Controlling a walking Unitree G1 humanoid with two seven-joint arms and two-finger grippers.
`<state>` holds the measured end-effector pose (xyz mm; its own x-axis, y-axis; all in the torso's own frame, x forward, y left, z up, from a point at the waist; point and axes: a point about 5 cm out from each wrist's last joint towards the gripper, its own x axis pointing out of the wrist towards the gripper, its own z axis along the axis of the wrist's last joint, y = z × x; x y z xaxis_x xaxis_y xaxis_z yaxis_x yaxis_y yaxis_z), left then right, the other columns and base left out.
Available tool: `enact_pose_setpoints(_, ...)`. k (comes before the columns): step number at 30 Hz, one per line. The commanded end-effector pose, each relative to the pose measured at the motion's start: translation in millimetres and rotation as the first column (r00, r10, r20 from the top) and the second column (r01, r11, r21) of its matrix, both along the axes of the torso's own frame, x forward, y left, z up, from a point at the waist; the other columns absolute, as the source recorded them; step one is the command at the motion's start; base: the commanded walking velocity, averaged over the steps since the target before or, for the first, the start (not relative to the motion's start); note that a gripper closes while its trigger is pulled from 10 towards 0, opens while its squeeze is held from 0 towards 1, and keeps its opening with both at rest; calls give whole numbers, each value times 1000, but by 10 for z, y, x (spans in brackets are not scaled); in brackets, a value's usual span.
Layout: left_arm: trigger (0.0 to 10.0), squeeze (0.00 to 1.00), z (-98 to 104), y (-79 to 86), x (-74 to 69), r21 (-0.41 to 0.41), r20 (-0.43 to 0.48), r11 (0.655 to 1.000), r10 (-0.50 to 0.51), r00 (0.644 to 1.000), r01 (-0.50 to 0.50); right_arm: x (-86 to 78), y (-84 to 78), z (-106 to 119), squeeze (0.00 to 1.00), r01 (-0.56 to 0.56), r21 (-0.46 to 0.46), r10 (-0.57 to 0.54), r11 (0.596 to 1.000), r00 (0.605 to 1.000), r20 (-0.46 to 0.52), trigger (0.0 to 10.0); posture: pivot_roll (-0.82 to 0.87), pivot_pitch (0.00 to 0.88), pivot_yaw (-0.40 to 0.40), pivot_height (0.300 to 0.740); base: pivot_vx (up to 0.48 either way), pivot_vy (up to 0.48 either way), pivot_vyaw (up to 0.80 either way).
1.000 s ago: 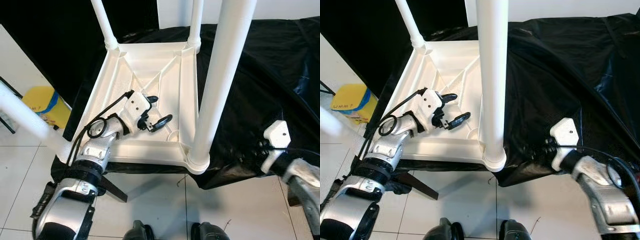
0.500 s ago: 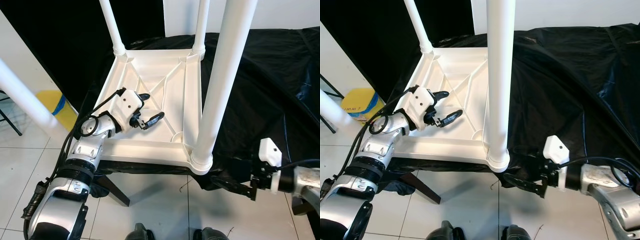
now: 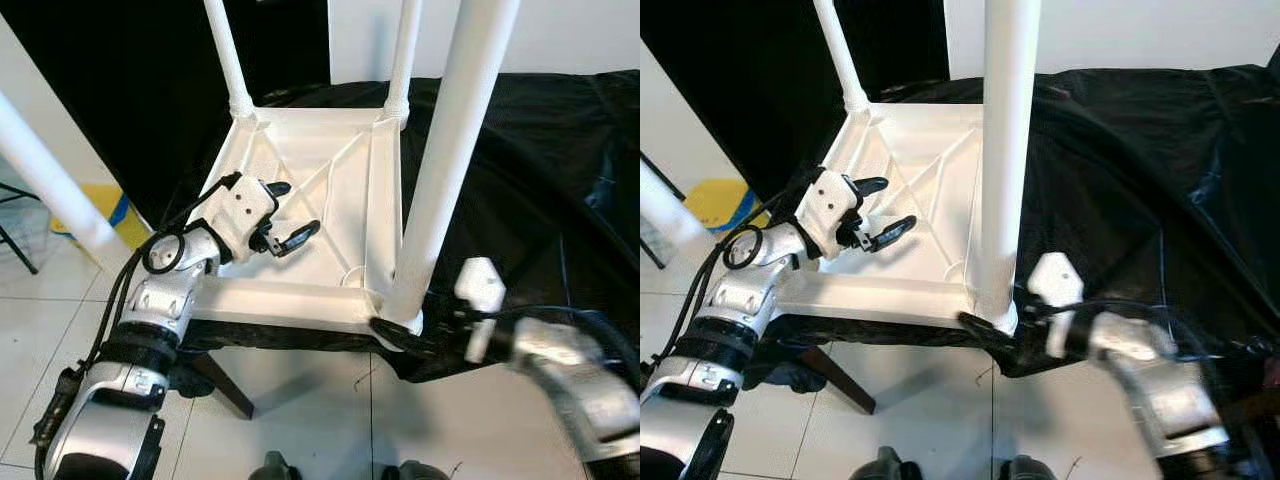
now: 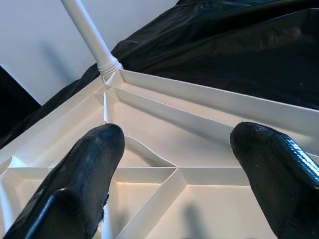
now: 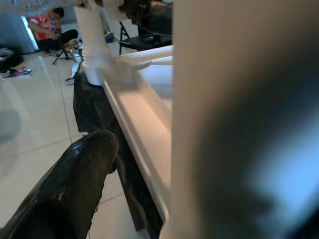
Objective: Building children table
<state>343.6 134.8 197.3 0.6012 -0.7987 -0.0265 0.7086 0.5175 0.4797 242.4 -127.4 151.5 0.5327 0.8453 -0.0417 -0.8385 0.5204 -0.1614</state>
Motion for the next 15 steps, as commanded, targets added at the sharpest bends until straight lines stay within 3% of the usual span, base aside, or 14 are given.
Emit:
enact_pose_setpoints(1, 10000, 0, -7, 23, -19, 3, -6, 1000, 9, 1000, -9, 18, 97, -49, 0, 21, 2, -21, 1000, 1000, 7, 10000, -86, 49, 40, 740, 0, 0, 0)
enact_pose_setpoints(5, 10000, 0, -1, 21, -25, -2, -4, 1000, 13, 1000, -13, 51, 117, -67, 0, 72, 22, -72, 997, 997, 20, 10000, -89, 52, 41, 740, 0, 0, 0)
enact_pose_setpoints(11, 10000, 0, 12, 30, -26, -9, -3, 1000, 19, 1000, -19, 111, -3, -96, 0, 149, 34, -149, 988, 989, 23, 10000, -95, 54, 44, 740, 0, 0, 0)
enact_pose_setpoints(13, 10000, 0, 18, 19, -30, -14, -6, 1000, 18, 1000, -18, 206, -270, -134, 0, 236, 15, -236, 972, 971, 27, 10000, -108, 59, 51, 740, 0, 0, 0)
enact_pose_setpoints(15, 10000, 0, 19, 9, -35, -17, -9, 1000, 14, 1000, -14, 245, -364, -138, 0, 266, 9, -266, 964, 963, 33, 10000, -112, 59, 54, 740, 0, 0, 0)
